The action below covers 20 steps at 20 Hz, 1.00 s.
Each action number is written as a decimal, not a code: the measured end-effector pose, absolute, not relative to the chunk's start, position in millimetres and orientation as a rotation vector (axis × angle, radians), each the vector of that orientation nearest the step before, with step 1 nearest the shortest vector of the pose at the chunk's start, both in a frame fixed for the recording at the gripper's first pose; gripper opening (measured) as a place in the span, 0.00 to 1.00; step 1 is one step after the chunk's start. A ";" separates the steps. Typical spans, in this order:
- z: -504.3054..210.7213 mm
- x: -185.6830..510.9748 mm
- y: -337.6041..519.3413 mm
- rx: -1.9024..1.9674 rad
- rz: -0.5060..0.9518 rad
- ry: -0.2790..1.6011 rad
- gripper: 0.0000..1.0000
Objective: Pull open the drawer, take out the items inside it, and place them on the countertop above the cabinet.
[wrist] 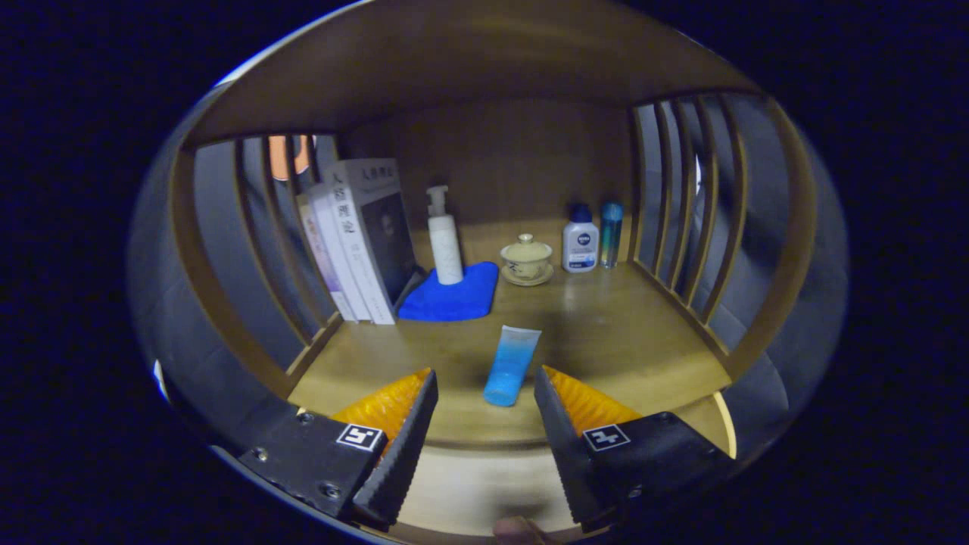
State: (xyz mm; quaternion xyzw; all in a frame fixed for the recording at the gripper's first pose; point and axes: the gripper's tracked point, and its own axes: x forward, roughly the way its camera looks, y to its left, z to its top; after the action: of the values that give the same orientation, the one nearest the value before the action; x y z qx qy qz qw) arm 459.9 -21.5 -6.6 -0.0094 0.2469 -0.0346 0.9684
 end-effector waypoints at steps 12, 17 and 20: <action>-37.3 301.0 -1.5 -0.083 0.010 0.320 0.99; -81.1 258.9 -16.9 -0.069 -0.058 0.276 0.99; -113.6 244.3 -29.5 -0.066 -0.106 0.289 0.99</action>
State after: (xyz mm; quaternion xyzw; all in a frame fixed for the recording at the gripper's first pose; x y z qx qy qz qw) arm 244.3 -29.5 -113.6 -0.0330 0.1441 -0.0527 0.9876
